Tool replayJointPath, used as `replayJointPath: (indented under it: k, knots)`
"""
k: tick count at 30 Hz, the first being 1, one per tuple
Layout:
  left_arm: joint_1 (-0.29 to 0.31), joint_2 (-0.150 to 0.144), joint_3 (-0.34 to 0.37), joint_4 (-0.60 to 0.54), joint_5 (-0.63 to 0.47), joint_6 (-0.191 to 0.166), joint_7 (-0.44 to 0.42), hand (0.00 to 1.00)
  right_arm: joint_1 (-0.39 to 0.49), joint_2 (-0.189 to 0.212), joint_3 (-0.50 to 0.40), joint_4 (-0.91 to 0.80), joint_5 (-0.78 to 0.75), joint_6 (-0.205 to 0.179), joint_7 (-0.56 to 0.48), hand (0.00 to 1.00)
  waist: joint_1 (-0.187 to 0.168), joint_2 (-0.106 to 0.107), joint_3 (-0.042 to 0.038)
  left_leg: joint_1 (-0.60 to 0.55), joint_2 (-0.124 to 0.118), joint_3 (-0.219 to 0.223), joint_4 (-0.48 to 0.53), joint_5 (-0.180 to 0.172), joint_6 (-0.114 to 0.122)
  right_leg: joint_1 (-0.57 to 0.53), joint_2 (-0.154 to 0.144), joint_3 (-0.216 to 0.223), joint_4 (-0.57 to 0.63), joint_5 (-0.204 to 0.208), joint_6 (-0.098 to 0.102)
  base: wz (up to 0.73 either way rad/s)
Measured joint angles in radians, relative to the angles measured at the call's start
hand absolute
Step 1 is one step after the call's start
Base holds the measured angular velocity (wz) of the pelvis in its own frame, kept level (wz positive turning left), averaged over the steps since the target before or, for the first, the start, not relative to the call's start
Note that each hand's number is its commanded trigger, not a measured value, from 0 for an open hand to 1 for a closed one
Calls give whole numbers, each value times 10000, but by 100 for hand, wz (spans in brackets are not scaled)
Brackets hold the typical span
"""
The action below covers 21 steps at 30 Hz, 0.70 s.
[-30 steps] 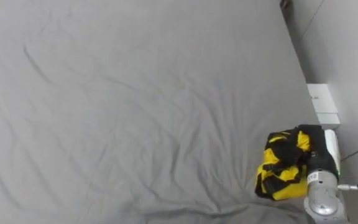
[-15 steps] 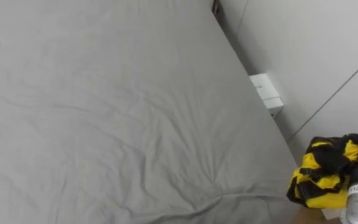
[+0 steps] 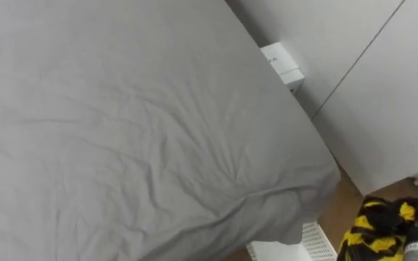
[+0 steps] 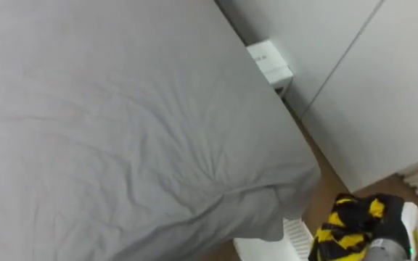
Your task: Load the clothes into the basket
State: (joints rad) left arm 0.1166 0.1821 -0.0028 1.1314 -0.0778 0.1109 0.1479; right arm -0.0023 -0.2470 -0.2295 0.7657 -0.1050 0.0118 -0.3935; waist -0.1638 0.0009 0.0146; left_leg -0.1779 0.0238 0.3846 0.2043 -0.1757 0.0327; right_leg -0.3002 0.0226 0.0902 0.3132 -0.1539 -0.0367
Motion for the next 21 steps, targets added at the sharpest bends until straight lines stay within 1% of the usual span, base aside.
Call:
replayJointPath:
  k: [2, 3, 4, 5, 6, 7, 8, 9, 10, 11, 13, 15, 17, 18, 19, 21]
  knots:
    - [-309, 9, -345, 167, -252, 2, 24, 0, -332, -6, 10, 392, 279, -3, -157, 100, 26, 135, 25, -413, -8, 236, 83, 37, 93, -519, -26, 88, 231, -8, 15, -11]
    - [-525, 19, -536, 271, -362, -3, 31, 0, -612, -6, 20, 602, 491, -12, -304, 100, 35, 227, 47, -714, -30, 297, 126, 61, 188, -921, -37, 167, 446, -21, 37, -15]
    - [-687, 56, -724, 324, -501, -3, 44, 0, -944, -6, 22, 952, 659, -22, -416, 100, 25, 272, 56, -964, -44, 414, 182, 93, 252, -1286, -47, 244, 654, -21, 48, -14]
    - [-749, 75, -832, 357, -519, -3, 67, 0, -1085, -11, 27, 1109, 712, -24, -463, 100, 21, 302, 55, -1078, -47, 467, 203, 106, 276, -1431, -50, 273, 723, -22, 53, -10]
    - [-893, 91, -1027, 407, -680, -2, 117, 0, -1298, -90, 137, 1376, 891, -37, -573, 100, 42, 396, 59, -1311, -33, 464, 281, 124, 303, -1654, -47, 305, 758, 1, 84, -7]
    - [-1058, 84, -1220, 462, -838, -3, 122, 0, -1570, -233, 210, 1707, 1121, -47, -665, 100, 71, 510, 90, -1534, -29, 478, 341, 142, 334, -1886, -48, 334, 814, 40, 103, -4]
    - [-1134, 66, -1247, 466, -911, -3, 119, 0, -1712, -318, 241, 1847, 1236, -54, -709, 100, 82, 578, 107, -1652, -38, 493, 362, 161, 363, -2024, -56, 350, 856, 63, 118, -4]
    - [-1261, 58, -1404, 469, -1093, -3, 118, 0, -1993, -488, 313, 2111, 1470, -81, -831, 100, 113, 723, 101, -1919, -55, 513, 401, 194, 402, -2313, -72, 379, 905, 126, 139, 0]
    - [-1401, 59, -1590, 472, -1316, -4, 112, 0, -2267, -654, 375, 2367, 1593, -109, -916, 100, 135, 862, 131, -2168, -59, 526, 487, 209, 425, -2571, -85, 377, 980, 175, 148, 0]
    - [-1481, 58, -1679, 475, -1408, -3, 109, 0, -2388, -756, 444, 2486, 1648, -110, -950, 100, 166, 910, 148, -2279, -72, 529, 527, 212, 432, -2703, -100, 372, 1057, 175, 149, 0]
    - [-1738, 60, -2015, 473, -1714, -12, 106, 0, -2668, -1003, 602, 2808, 1789, -113, -1088, 100, 342, 987, 141, -2651, -162, 528, 549, 275, 484, -3200, -180, 369, 1339, 171, 152, 2]
    - [-1905, 59, -2071, 476, -1765, -19, 115, 0, -2875, -1077, 601, 2838, 1795, -132, -1228, 100, 368, 1043, 146, -2931, -199, 529, 547, 349, 517, -3510, -219, 367, 1414, 170, 154, 8]
    - [-1978, 59, -2071, 480, -1765, -22, 127, 0, -3018, -1169, 601, 2925, 1799, -264, -1360, 100, 441, 1077, 138, -3161, -210, 548, 552, 391, 539, -3751, -232, 371, 1474, 172, 156, 6]
    - [-2060, 58, -2118, 479, -1838, -35, 136, 0, -3032, -1236, 603, 2969, 1809, -380, -1481, 100, 559, 1077, 139, -3259, -212, 589, 549, 402, 543, -3886, -234, 377, 1522, 171, 156, 0]
    - [-2088, 59, -2239, 468, -2057, -114, 158, 0, -3127, -1290, 603, 3071, 1832, -465, -1565, 100, 650, 1086, 142, -3371, -214, 622, 536, 414, 543, -4019, -248, 337, 1540, 171, 155, 0]
    - [-2094, 59, -2352, 434, -2269, -292, 176, 0, -3322, -1365, 618, 3205, 1864, -469, -1607, 100, 677, 1136, 139, -3565, -240, 604, 503, 463, 556, -4240, -359, 101, 1567, 174, 145, 5]
